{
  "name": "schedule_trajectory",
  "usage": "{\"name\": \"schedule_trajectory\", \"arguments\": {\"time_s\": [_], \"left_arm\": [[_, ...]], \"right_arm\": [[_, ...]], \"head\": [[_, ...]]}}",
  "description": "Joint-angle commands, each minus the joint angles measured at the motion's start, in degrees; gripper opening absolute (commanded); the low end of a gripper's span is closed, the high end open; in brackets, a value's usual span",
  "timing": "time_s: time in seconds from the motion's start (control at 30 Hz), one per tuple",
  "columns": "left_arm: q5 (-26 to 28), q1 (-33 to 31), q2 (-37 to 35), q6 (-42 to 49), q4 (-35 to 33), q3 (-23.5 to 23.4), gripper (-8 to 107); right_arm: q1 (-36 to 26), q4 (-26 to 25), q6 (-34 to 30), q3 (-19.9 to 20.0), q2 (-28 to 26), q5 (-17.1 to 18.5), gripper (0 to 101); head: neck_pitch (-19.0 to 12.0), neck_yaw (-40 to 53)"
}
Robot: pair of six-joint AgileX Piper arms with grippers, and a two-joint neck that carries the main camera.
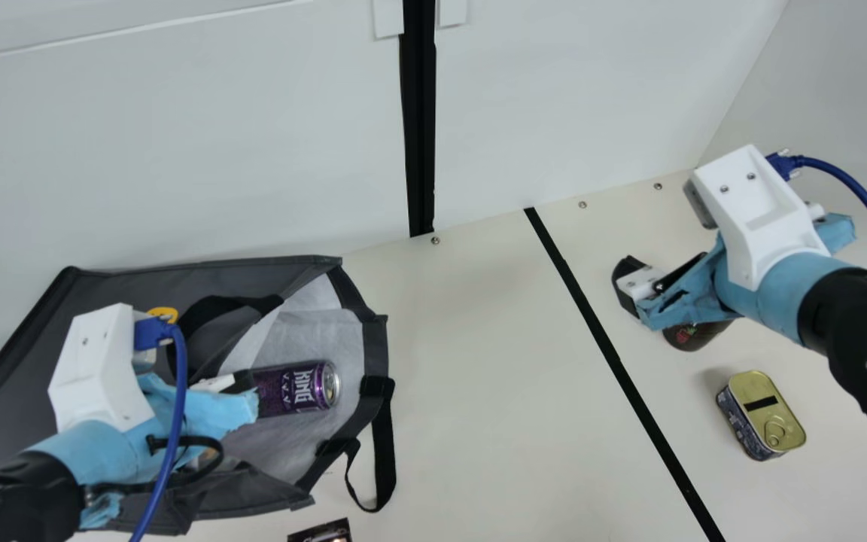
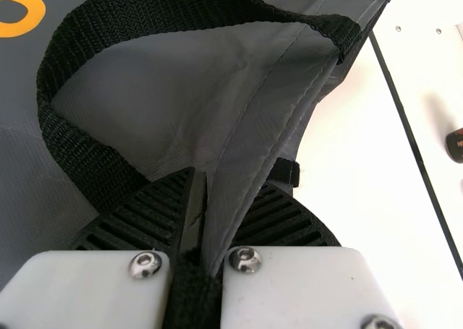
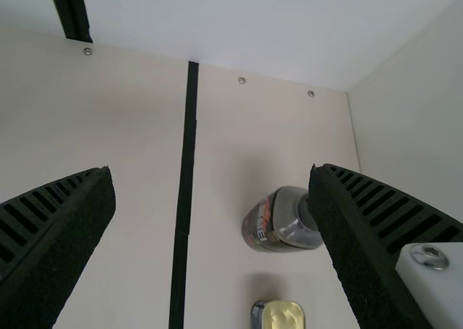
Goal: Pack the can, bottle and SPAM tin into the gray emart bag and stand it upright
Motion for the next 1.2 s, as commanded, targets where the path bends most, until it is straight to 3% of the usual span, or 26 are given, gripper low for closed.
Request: {"name": "schedule_trajectory", "arguments": {"time_s": [0.0, 0.67, 1.17], "left_arm": [[0.00, 0.00, 0.00, 0.00, 0.00, 0.00, -8], [0.00, 0.00, 0.00, 0.00, 0.00, 0.00, -8], [0.00, 0.00, 0.00, 0.00, 0.00, 0.00, -8]], "right_arm": [[0.09, -2.66, 3.06, -0.36, -0.57, 1.04, 95], [2.60, -16.38, 16.38, -4.93, -5.27, 12.91, 95], [3.86, -20.55, 20.16, -7.88, -7.39, 19.17, 95]], "head": [[-1.30, -0.14], [-1.30, -0.14], [-1.30, -0.14]]}}
